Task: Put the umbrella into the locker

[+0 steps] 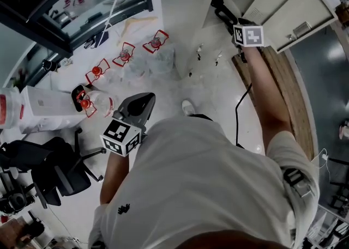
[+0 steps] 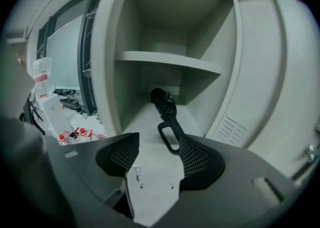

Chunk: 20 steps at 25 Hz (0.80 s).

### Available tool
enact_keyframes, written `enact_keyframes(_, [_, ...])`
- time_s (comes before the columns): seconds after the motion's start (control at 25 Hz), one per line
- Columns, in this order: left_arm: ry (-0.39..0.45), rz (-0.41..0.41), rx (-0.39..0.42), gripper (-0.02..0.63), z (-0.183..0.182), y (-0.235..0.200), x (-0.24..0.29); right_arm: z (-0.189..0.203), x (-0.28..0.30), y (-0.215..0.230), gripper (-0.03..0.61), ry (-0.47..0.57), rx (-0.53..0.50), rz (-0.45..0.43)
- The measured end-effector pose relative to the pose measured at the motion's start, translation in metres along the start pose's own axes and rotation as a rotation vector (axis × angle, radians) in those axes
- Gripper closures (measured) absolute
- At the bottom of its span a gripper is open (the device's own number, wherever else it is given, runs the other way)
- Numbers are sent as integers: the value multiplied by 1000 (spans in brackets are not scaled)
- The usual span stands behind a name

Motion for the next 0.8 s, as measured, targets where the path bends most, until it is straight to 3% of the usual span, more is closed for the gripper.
enact_keyframes(0.8, [2, 44, 11, 555, 62, 36, -65, 103, -129, -116, 347, 82, -16, -57])
Point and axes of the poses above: the fingertips, and each gripper's own axes: x forward along the fingers, y to its right, z out of its underside, the point moved 6 cm from there along -x, backward along the fingers, and after that the axes turned 9 degrees about -y, right-handed, at the moved point
